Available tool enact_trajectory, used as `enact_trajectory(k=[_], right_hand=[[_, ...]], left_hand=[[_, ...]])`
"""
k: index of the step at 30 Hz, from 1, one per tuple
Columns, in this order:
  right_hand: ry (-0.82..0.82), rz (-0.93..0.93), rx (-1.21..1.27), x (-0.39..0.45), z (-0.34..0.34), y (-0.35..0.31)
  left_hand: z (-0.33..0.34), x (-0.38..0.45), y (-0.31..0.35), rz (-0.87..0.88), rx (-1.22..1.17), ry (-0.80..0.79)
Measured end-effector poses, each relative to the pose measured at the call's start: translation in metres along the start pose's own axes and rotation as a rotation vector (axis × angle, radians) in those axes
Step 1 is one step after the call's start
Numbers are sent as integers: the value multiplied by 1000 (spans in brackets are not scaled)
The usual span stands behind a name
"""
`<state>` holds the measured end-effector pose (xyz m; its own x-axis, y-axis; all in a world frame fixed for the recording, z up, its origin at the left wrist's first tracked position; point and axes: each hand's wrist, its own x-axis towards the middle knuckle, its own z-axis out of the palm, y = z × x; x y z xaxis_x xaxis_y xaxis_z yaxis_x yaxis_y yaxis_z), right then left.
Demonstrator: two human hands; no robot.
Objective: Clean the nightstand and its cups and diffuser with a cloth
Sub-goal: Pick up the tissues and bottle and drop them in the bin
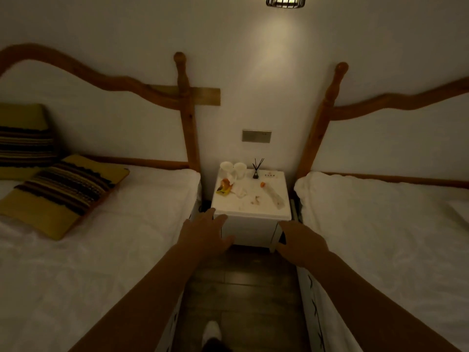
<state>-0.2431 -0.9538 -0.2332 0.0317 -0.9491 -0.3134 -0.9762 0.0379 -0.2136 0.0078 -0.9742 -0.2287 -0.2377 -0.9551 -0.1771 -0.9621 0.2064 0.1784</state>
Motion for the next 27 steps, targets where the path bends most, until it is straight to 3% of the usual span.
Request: enact_trajectory(k=[12,20,27], right_hand=[[-111,65,86,195,-7,-17],[-210,40,98,335,18,27],[-305,25,62,453,43,75]], left_hand=[[7,218,-60,20,22,-221],[64,349,-69,-33,-20,-334],[116,439,-71,-115,-70,-315]])
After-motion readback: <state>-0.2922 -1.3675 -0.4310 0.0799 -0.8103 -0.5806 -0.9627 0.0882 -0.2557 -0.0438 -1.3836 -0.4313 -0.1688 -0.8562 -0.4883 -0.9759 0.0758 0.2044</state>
